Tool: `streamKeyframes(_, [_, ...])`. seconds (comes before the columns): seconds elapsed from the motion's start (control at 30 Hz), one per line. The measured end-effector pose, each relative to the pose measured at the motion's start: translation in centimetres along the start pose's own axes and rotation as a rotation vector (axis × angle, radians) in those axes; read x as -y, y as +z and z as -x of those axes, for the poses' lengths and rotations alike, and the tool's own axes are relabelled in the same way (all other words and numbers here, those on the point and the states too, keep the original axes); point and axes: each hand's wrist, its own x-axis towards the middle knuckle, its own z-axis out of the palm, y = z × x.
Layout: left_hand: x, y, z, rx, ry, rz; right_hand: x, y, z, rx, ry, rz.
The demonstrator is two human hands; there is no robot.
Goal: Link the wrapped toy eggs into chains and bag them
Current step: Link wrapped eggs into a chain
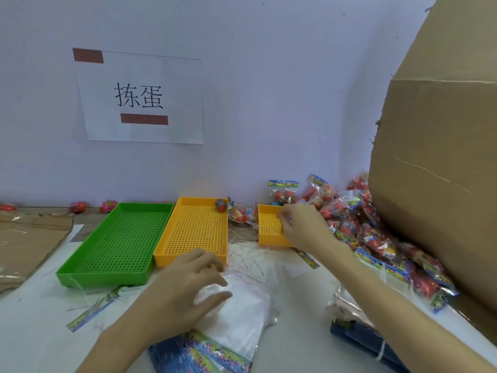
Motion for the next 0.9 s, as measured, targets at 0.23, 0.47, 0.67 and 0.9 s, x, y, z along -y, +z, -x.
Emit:
streamKeyframes(0.23, [-0.5,0.8,0.0,0.271,-0.04,-0.018,3.4,4.0,5.8,-0.073,0.013,-0.321])
streamKeyframes(0.47, [-0.2,0.7,-0.2,0.163,-0.076,0.062,2.9,5.0,7.5,-0.113,-0.002,-0.568])
streamKeyframes(0.67, [-0.8,1.0,-0.4,-0.095,-0.117,0.158,2.8,4.8,7.8,-0.067,0.046,-0.638])
streamKeyframes(0.9, [-1.7,-0.2,-1.3,-0.39,-0.533,0.831,4.2,3.4,8.0,0.199,0.138,-1.207])
